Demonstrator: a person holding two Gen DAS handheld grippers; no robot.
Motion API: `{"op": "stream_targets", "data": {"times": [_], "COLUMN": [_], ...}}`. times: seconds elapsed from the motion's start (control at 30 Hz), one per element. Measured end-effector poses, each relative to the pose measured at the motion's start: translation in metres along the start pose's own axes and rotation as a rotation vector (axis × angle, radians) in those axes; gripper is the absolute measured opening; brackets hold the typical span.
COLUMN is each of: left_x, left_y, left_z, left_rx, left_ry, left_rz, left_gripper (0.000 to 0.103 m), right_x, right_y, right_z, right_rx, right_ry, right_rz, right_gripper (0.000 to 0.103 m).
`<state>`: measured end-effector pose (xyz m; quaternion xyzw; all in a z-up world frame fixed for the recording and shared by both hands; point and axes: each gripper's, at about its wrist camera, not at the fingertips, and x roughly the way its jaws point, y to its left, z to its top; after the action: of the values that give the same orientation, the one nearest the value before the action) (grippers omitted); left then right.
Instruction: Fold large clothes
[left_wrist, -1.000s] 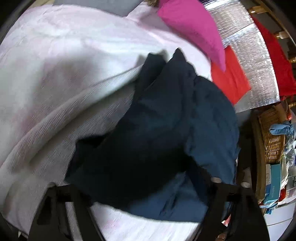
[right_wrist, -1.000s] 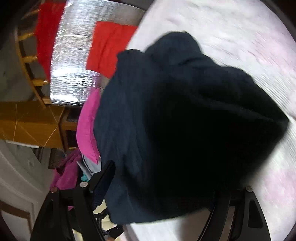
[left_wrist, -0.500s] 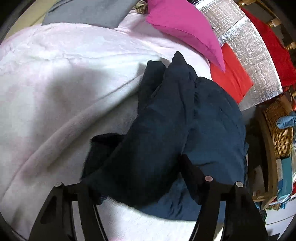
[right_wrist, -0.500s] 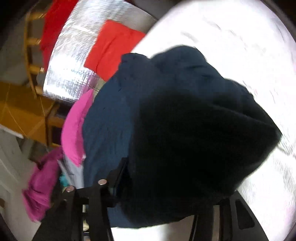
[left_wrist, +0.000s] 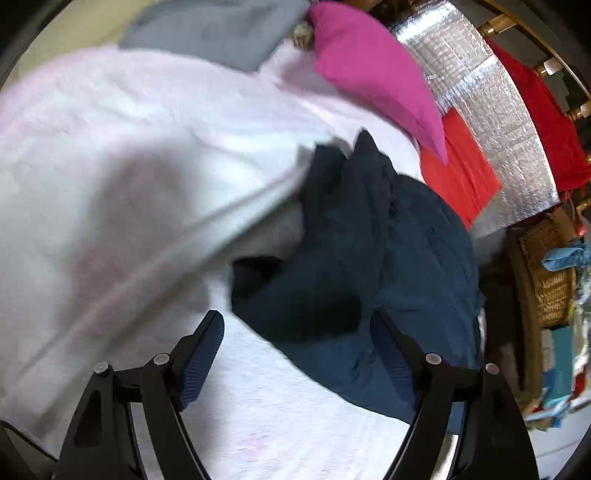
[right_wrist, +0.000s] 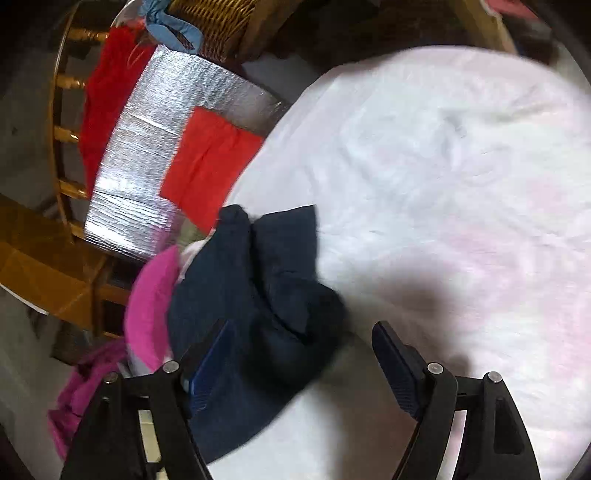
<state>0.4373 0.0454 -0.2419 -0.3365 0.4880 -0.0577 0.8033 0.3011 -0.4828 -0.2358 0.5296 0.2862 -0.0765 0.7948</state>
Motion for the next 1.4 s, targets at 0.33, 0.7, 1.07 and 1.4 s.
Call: {"op": "stream_targets", "data": {"times": [0.33,0.7,1.07,1.4], "left_x": [0.01,0.005,-0.07,-0.059], "left_y": [-0.015,-0.04,-0.087,-0.107], "left_z": [0.01,-0.001,-0.047,-0.054], "left_rx": [0.061,0.209,0.499,0.599], "left_ry": [-0.062,-0.08,-0.447,-0.449], "left_rz": [-0.008,0.228,0.318,0.327], "left_gripper": [0.047,0.068,0.086,0.086], "right_x": [0.032,0.033,-0.031,0.015], "right_y": [0.057,0.063,0.1,0.123], "right_z": [-0.005,-0.007,-0.039,-0.078], "right_rx": [-0.238,-0.282,-0.516,-0.647], "right_ry": [-0.035,-0.038,-0.224,-0.062], "right_rz": [-0.074,-0.246,-0.171,-0.12], "right_gripper": [0.039,0.065,0.077,0.055]}}
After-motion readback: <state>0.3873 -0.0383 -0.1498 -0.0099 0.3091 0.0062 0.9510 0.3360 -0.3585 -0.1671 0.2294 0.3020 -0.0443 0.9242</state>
